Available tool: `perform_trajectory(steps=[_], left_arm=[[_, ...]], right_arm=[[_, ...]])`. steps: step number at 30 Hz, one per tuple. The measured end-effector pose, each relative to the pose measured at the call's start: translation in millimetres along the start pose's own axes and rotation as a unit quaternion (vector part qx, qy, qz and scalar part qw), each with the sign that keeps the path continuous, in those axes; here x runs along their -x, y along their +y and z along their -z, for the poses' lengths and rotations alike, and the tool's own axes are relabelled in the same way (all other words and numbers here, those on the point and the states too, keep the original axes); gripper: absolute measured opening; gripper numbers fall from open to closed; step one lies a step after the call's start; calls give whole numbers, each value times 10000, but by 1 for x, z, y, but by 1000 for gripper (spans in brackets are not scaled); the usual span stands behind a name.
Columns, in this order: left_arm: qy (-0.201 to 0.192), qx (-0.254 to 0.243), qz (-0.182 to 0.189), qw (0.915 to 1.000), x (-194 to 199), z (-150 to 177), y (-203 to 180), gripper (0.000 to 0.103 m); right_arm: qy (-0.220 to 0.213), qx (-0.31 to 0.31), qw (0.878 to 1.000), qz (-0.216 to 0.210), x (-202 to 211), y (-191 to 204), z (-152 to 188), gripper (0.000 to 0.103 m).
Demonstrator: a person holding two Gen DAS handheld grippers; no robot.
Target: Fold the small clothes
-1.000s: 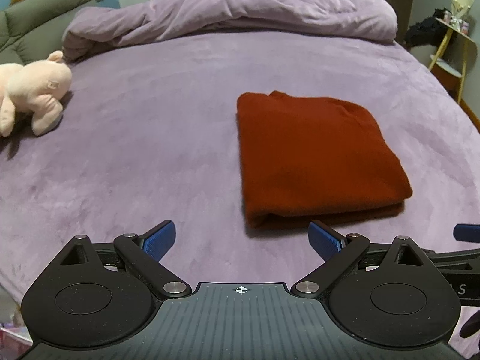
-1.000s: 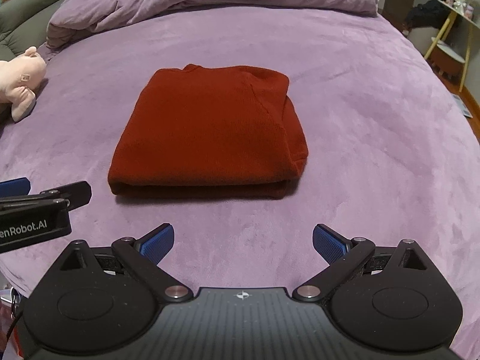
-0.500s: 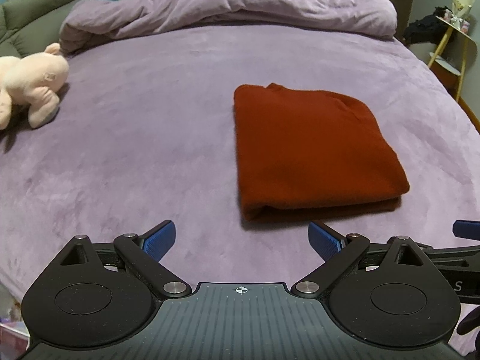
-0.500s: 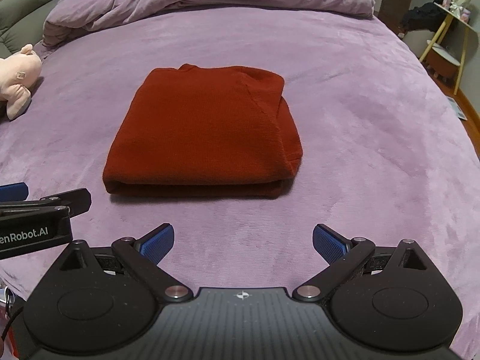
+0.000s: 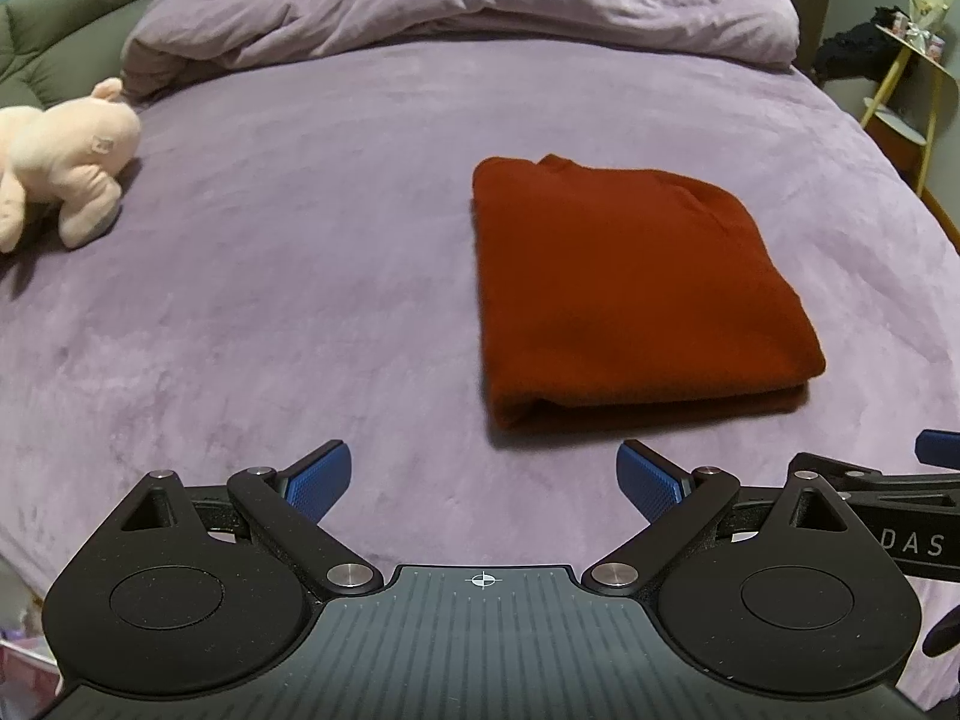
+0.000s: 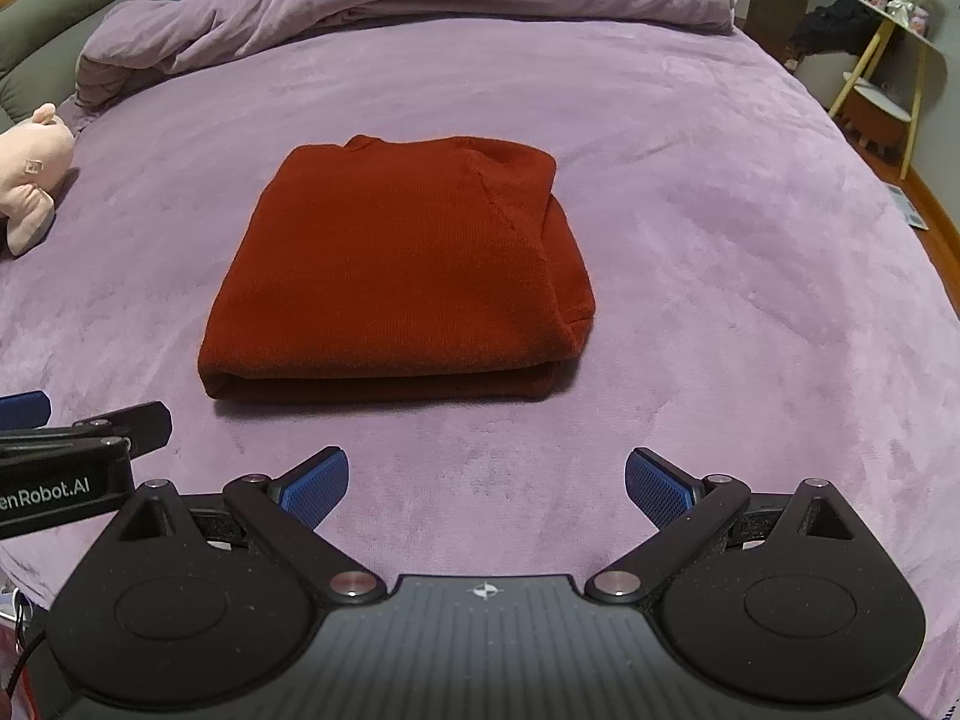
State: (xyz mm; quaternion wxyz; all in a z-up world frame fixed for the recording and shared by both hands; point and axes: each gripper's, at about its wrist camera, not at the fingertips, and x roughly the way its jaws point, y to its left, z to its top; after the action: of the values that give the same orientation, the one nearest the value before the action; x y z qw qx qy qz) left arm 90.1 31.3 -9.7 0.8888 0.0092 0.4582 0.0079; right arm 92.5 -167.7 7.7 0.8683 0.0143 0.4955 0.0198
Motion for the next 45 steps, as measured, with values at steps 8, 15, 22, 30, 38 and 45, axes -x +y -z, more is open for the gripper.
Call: perform_trajectory(steps=[8, 15, 22, 30, 38, 45], left_arm=[[43, 29, 21, 10000, -1, 0, 2, 99], [42, -38, 11, 10000, -1, 2, 1, 99], [47, -38, 4, 10000, -1, 2, 0, 99], [55, -32, 11, 10000, -1, 2, 0, 99], [67, -36, 14, 10000, -1, 2, 0, 99], [93, -34, 46, 9999, -2, 0, 1, 99]], right_arm=[[-17, -64, 10000, 21, 0, -1, 0, 99], [-19, -60, 10000, 29, 1, -1, 0, 99], [-40, -75, 10000, 30, 2, -2, -1, 99], [-47, -69, 10000, 13, 4, -2, -1, 99], [-64, -53, 10000, 26, 5, -1, -1, 99], [-56, -49, 10000, 24, 6, 0, -2, 99]])
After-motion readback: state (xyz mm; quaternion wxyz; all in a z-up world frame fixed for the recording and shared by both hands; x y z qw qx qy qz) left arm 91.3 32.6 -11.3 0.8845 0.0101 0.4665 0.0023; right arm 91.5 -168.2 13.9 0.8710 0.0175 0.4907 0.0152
